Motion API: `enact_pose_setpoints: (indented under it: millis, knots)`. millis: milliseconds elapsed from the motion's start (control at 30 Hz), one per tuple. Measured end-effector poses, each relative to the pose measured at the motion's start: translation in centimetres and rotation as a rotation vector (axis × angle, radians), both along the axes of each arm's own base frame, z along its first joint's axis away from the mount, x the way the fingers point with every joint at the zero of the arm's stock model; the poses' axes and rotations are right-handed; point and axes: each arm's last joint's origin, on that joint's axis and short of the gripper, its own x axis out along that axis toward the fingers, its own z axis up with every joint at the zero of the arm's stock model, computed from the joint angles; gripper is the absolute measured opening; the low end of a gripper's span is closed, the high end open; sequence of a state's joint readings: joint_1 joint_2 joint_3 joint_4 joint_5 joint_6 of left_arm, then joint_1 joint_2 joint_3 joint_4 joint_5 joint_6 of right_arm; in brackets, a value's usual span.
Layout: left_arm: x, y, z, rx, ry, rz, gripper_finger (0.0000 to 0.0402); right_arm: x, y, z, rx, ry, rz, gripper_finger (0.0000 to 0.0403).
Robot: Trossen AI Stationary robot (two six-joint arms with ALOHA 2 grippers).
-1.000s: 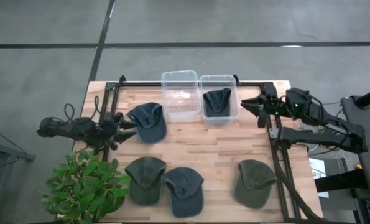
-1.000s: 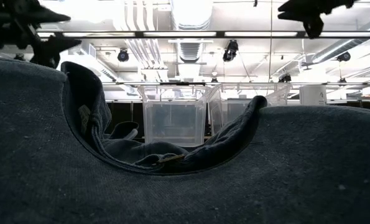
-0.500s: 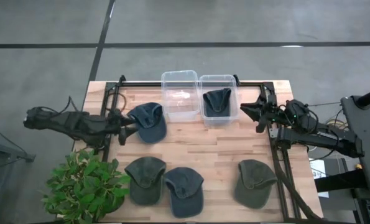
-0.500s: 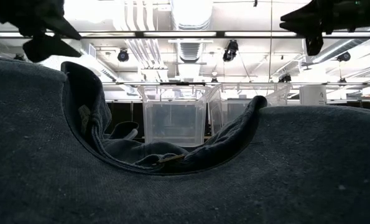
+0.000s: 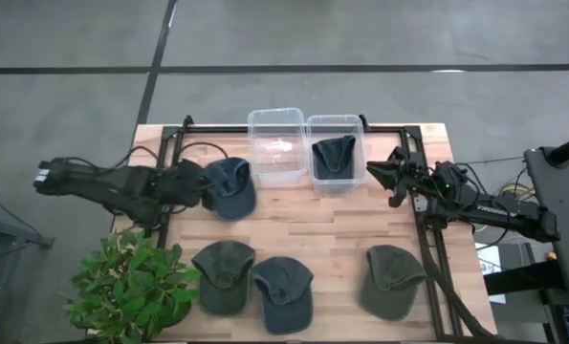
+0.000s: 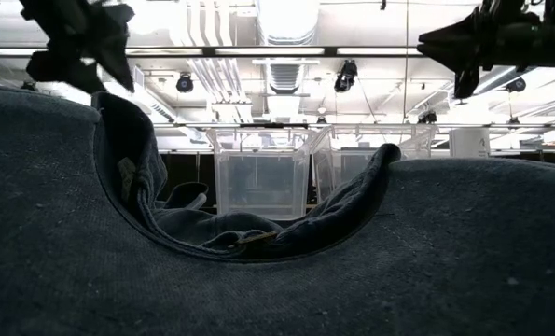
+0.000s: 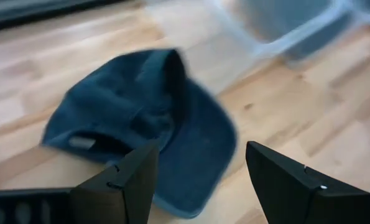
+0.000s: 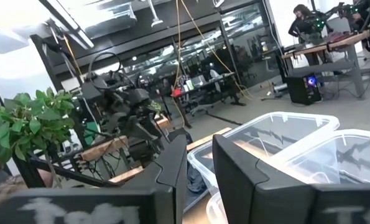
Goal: Pick & Place hat
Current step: Put the top blue cap into the right transparent bin
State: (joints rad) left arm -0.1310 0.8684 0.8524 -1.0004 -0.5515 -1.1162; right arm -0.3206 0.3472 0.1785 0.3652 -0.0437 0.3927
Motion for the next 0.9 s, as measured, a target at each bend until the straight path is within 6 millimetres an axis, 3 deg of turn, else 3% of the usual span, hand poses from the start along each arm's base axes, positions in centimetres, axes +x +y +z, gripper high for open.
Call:
enact_pose_setpoints:
  millis: [267,900]
  knots:
    - [0.1,1.0,-2.0,-0.184,0.123,0.292,0.0236,0.0,0.0,0.4,-0.004,-0.012,0.003,0.0071]
    - [2.3,1.0,-4.2,-0.19,0.301,0.304,0.0236,0.0,0.0,0.3,-0.004,0.001,0.006,0.0077]
